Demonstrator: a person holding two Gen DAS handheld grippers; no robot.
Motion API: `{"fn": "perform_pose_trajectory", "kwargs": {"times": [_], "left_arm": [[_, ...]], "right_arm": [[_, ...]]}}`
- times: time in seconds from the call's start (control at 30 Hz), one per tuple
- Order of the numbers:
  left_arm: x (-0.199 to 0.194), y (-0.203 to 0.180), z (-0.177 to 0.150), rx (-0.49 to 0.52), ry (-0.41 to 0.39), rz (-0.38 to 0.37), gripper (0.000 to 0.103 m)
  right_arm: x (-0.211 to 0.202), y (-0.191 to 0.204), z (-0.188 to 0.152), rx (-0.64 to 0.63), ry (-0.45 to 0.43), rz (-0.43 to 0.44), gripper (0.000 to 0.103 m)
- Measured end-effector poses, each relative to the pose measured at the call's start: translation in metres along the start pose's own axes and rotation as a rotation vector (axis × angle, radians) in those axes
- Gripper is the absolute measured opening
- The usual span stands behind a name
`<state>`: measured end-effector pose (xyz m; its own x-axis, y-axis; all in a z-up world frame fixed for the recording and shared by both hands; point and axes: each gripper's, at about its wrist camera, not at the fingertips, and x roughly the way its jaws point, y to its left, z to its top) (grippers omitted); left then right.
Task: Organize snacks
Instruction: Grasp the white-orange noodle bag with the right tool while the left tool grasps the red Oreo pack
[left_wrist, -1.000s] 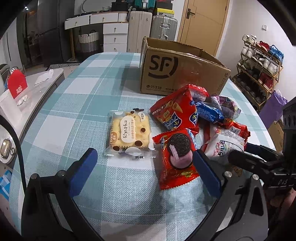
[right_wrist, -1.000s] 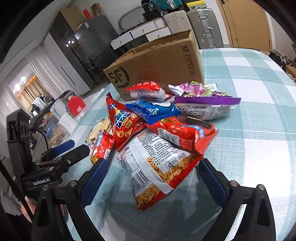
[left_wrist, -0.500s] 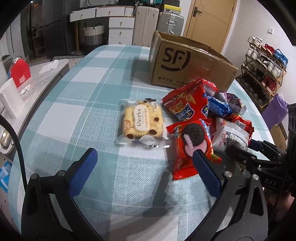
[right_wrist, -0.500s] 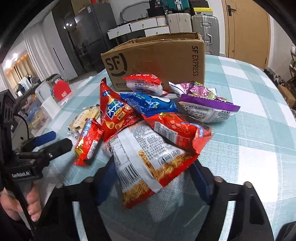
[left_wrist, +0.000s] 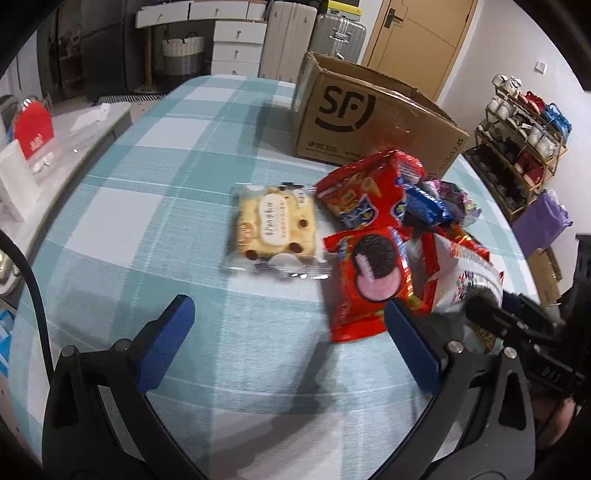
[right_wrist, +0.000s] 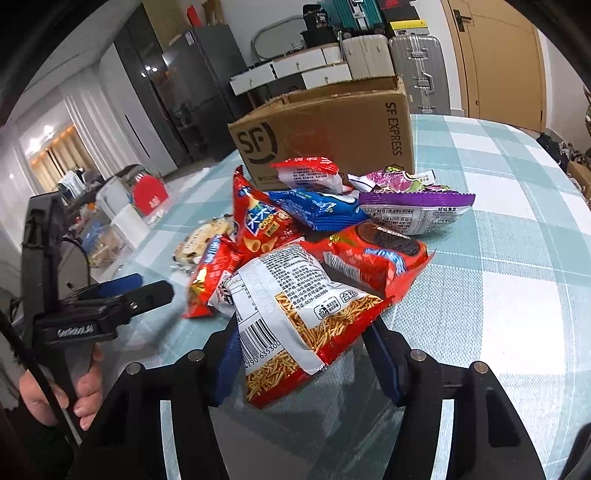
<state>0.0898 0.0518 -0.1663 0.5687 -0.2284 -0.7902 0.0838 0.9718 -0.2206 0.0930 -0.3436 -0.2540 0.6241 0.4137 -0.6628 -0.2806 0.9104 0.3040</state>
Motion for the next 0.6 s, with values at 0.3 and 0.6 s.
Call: {"fn": "perform_pose_trajectory", "kwargs": {"times": [0.3, 0.6], "left_arm": [[0.024, -0.02, 0.017, -0.04, 0.08, -0.102, 0.102], [0.04, -0.038, 0.026, -0.022, 0.127, -0.159, 0.086]], "right_arm": [[-0.02, -0.024, -0.009, 0.097, -0.048, 0.086, 0.061], [-0.034, -0.029, -0.015, 0.101, -0.078, 0.118, 0.061]]}}
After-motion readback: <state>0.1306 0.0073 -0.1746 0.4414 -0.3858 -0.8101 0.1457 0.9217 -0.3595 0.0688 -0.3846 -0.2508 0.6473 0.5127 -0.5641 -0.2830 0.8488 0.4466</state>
